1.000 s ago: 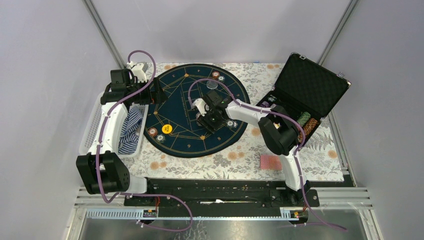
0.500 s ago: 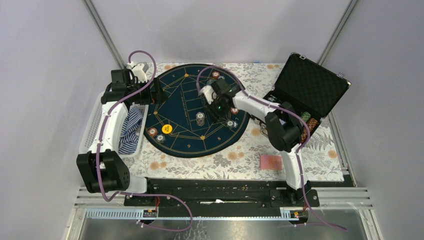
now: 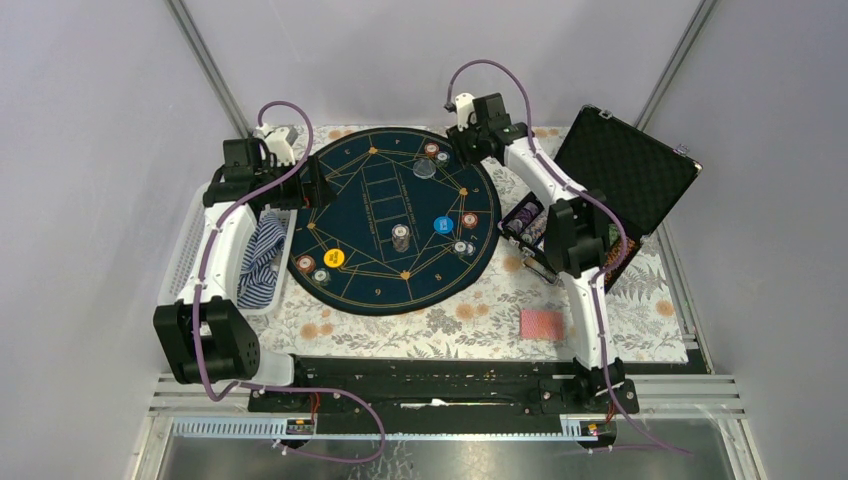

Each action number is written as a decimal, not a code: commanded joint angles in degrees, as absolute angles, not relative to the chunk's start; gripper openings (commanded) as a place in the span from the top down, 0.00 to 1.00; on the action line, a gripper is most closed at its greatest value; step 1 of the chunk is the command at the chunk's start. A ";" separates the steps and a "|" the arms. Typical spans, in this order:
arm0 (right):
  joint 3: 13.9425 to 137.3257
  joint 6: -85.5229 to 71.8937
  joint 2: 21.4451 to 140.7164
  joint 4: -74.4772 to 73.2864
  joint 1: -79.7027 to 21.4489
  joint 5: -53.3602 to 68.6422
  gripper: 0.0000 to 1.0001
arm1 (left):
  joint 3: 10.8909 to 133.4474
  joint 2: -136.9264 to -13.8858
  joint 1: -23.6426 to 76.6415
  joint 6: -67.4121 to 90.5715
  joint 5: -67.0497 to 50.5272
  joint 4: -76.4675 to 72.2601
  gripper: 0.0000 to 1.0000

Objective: Distribute texas hold em gaming equipment

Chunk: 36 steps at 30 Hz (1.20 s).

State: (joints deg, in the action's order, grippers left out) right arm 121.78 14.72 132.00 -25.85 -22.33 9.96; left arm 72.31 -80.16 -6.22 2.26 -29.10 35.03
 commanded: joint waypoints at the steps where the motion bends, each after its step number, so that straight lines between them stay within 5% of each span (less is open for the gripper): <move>1: 127.93 13.82 137.93 -22.77 -22.19 9.93 0.65 | 74.78 -81.15 -6.58 2.37 -30.02 33.27 0.01; 21: 132.12 12.74 147.89 -12.16 -22.14 7.35 0.64 | 74.72 -82.49 -6.58 1.76 -29.18 33.39 0.01; 28: 132.75 12.60 148.70 -11.91 -22.08 7.76 0.45 | 74.47 -82.20 -6.55 1.59 -28.54 33.32 0.01; 33: 129.78 12.80 143.95 -14.05 -22.15 8.47 0.22 | 74.27 -81.83 -6.56 1.75 -28.52 33.44 0.01; 36: 126.58 13.13 138.81 -15.19 -22.10 9.02 0.19 | 74.09 -81.48 -6.57 1.89 -28.87 33.48 0.01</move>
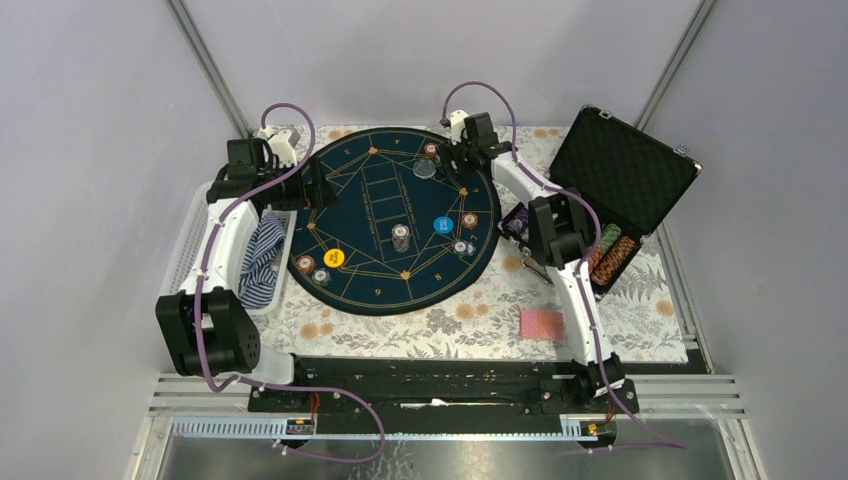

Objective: Distribute texas hold em gaming equipment

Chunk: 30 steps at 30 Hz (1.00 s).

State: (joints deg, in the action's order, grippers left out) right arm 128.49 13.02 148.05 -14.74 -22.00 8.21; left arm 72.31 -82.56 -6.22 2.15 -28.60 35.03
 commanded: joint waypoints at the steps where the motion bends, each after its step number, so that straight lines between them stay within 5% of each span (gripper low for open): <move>1: 126.08 13.10 137.41 -16.35 -22.19 9.84 0.19 | 74.05 -81.31 -6.51 1.85 -28.86 33.49 0.01; 6: 121.56 13.10 129.12 -24.94 -23.17 17.12 0.19 | 73.40 -80.63 -6.59 1.67 -28.66 33.44 0.01; 15: 105.44 14.87 113.25 -31.40 -31.37 21.73 0.00 | 73.27 -80.68 -6.64 2.52 -30.05 33.44 0.01; 30: 106.02 10.73 120.81 -31.10 -41.88 16.19 0.04 | 72.77 -80.80 -7.11 2.55 -30.44 33.47 0.01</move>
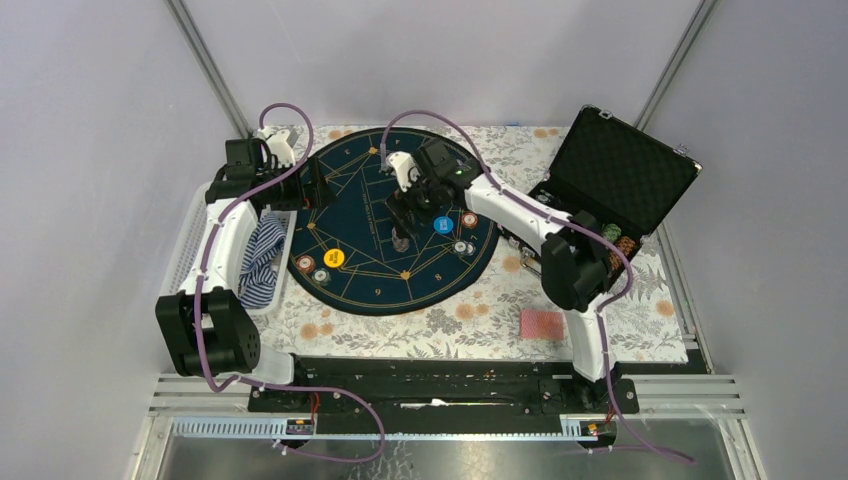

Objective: Distribute texas hold em gaming equipment

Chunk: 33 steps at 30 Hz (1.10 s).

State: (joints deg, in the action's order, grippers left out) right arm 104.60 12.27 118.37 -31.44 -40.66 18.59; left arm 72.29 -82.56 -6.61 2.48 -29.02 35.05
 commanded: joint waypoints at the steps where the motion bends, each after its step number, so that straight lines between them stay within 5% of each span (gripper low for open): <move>1: 106.82 10.78 121.78 -31.27 -42.20 15.83 0.05 | 72.77 -80.90 -7.18 2.52 -30.56 33.48 0.01; 13: 111.31 11.52 129.01 -31.26 -44.08 14.15 0.17 | 72.93 -81.73 -7.46 2.63 -31.36 33.44 0.01; 23: 113.41 11.76 128.49 -33.20 -44.26 13.74 0.57 | 73.04 -81.85 -7.62 2.54 -31.34 33.47 0.01; 33: 104.05 14.32 115.30 -34.39 -44.21 12.50 0.69 | 72.94 -81.33 -7.67 2.55 -31.43 33.46 0.01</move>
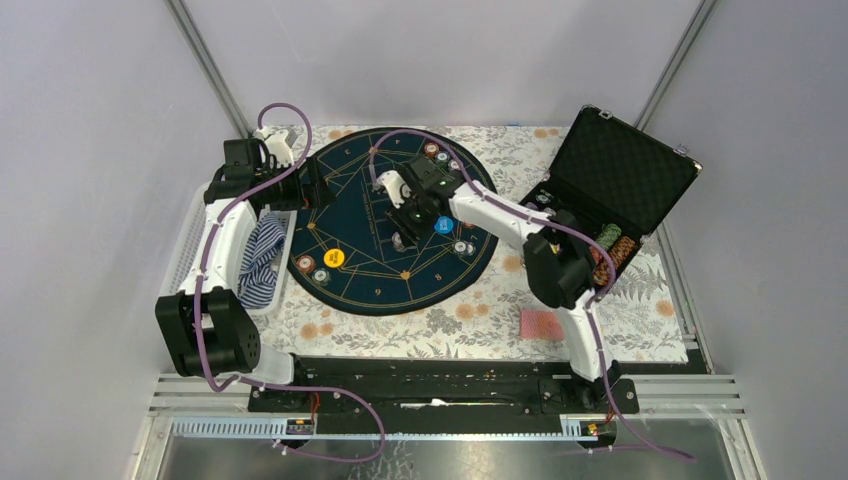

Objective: Distribute texas hold em gaming equipment

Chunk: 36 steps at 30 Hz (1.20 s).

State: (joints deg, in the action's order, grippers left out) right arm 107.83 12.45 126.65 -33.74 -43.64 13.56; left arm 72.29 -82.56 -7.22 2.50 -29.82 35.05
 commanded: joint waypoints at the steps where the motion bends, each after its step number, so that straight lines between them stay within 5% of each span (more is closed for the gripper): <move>1: 101.98 14.59 113.64 -34.26 -44.22 12.67 0.70 | 72.87 -81.35 -7.65 2.55 -31.46 33.41 0.01; 12: 83.38 17.31 103.61 -29.33 -44.12 10.02 0.71 | 73.11 -81.61 -7.66 2.72 -31.91 33.48 0.01; 36: 80.48 13.36 103.35 -26.16 -35.84 11.61 0.73 | 73.23 -82.07 -7.70 2.70 -31.85 33.41 0.01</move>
